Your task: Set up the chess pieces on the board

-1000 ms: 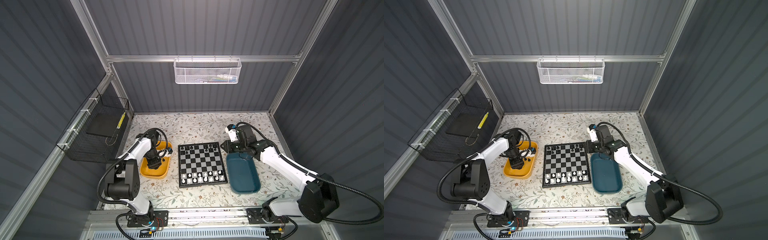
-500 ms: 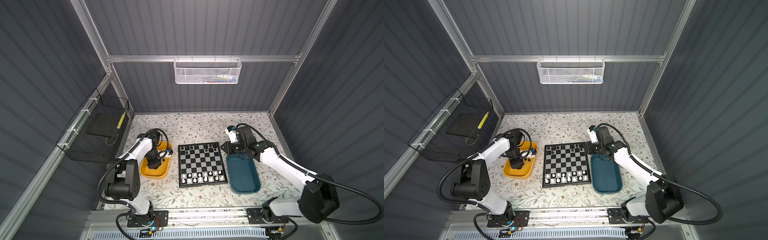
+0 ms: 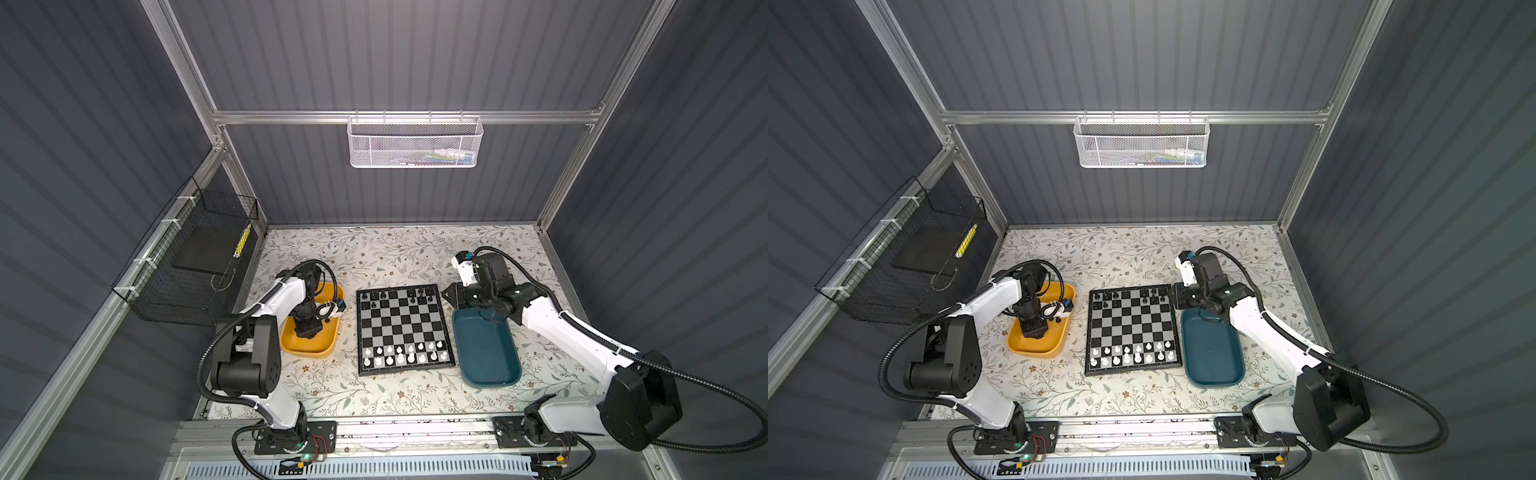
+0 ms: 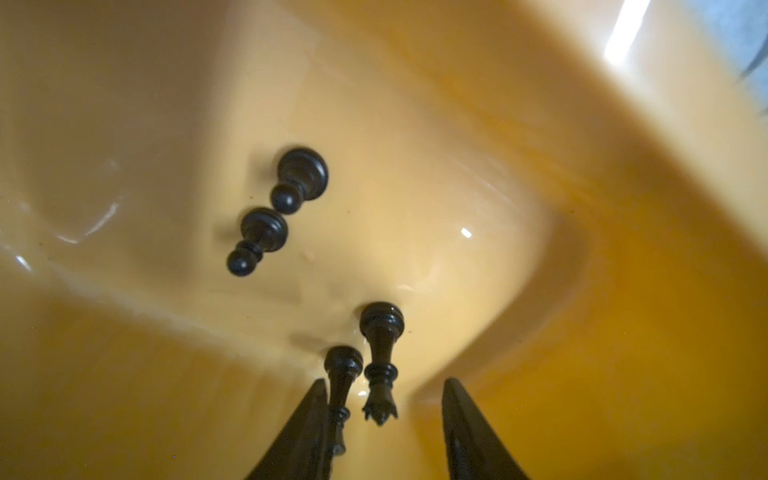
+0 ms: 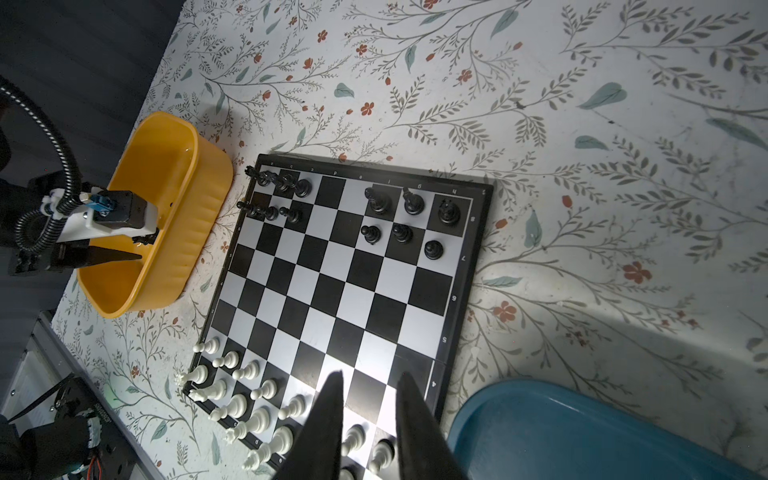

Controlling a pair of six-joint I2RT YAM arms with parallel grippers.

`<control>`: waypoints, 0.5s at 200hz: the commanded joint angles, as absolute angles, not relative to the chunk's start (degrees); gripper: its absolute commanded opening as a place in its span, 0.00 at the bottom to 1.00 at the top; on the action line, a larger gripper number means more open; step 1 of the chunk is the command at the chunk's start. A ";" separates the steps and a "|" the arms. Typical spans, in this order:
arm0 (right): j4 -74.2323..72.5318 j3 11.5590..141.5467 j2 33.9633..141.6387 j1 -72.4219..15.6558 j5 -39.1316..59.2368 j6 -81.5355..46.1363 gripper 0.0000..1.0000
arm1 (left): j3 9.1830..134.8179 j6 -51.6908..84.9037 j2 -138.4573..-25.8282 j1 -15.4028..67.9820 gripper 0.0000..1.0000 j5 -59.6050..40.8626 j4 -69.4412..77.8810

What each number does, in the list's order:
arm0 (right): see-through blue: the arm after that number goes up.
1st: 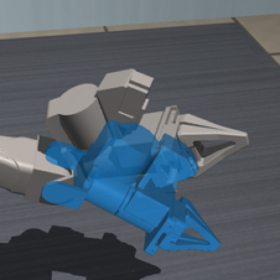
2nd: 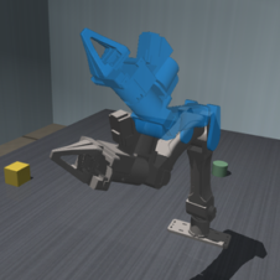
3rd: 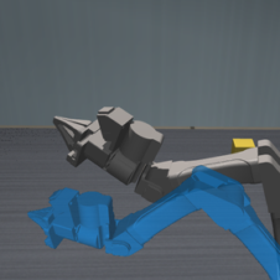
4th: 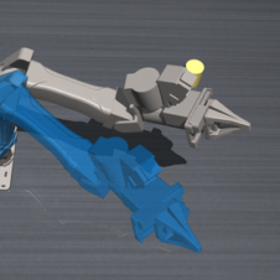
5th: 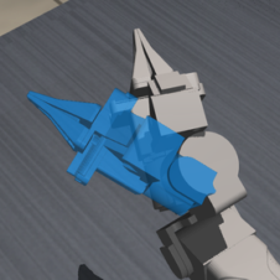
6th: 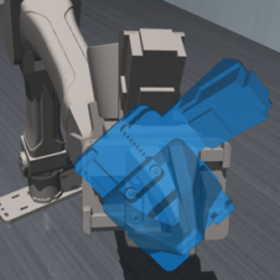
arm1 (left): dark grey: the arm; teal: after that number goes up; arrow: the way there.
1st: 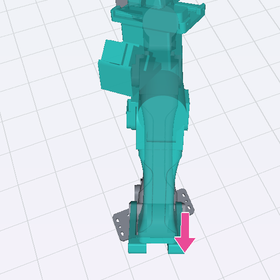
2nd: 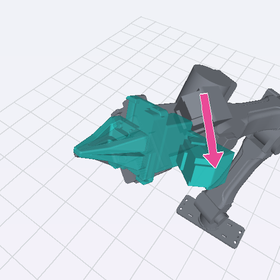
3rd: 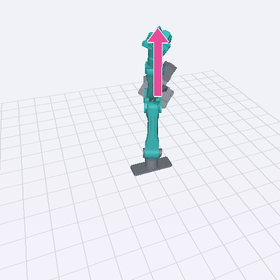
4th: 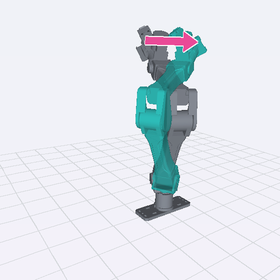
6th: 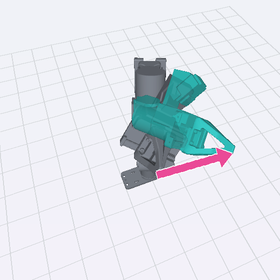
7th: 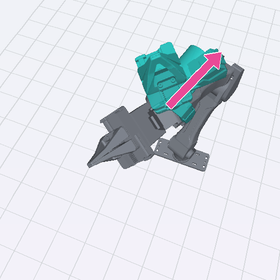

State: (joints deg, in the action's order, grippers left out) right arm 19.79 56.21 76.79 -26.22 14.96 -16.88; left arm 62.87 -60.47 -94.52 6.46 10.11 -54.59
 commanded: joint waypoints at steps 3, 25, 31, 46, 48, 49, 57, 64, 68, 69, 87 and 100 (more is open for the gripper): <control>19.87 55.63 75.88 -26.18 14.49 -16.88 0.26 | 61.86 -60.83 -95.19 6.76 0.43 10.06 -55.36; 19.86 55.63 75.92 -26.11 14.43 -16.94 0.26 | 61.27 -61.02 -95.01 6.74 0.43 10.32 -55.09; 19.86 55.72 75.96 -26.16 14.51 -16.89 0.26 | 61.17 -61.08 -95.01 6.78 0.43 10.42 -55.08; 19.89 55.79 76.05 -26.13 14.68 -16.98 0.26 | 61.02 -61.09 -95.01 6.71 0.41 10.50 -55.12; 19.91 55.80 76.03 -26.13 14.68 -16.97 0.26 | 61.05 -61.04 -95.05 6.71 0.41 10.58 -55.13; 19.98 55.81 76.07 -26.12 14.68 -16.97 0.26 | 60.98 -61.06 -95.03 6.74 0.41 10.56 -55.16; 20.00 55.84 76.03 -26.14 14.71 -16.94 0.26 | 60.91 -61.10 -94.95 6.76 0.39 10.61 -55.31; 19.95 55.90 76.04 -26.11 14.75 -16.96 0.26 | 60.95 -61.04 -94.83 6.74 0.39 10.60 -55.29; 20.00 55.89 76.03 -26.15 14.74 -16.97 0.26 | 60.94 -61.10 -94.79 6.75 0.38 10.57 -55.24; 19.97 55.89 76.03 -26.17 14.75 -16.97 0.26 | 60.97 -61.09 -94.77 6.76 0.38 10.60 -55.22; 19.87 55.90 76.07 -26.15 14.83 -16.94 0.26 | 61.14 -61.15 -94.57 6.74 0.36 10.58 -55.23; 19.86 55.90 76.03 -26.13 14.79 -17.09 0.26 | 61.27 -61.14 -94.57 6.74 0.35 10.52 -55.52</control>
State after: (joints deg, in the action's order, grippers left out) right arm 19.79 56.21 76.77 -26.22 14.96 -16.88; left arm 61.52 -60.47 -94.52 6.46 10.55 -54.19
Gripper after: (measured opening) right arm 0.259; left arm 0.357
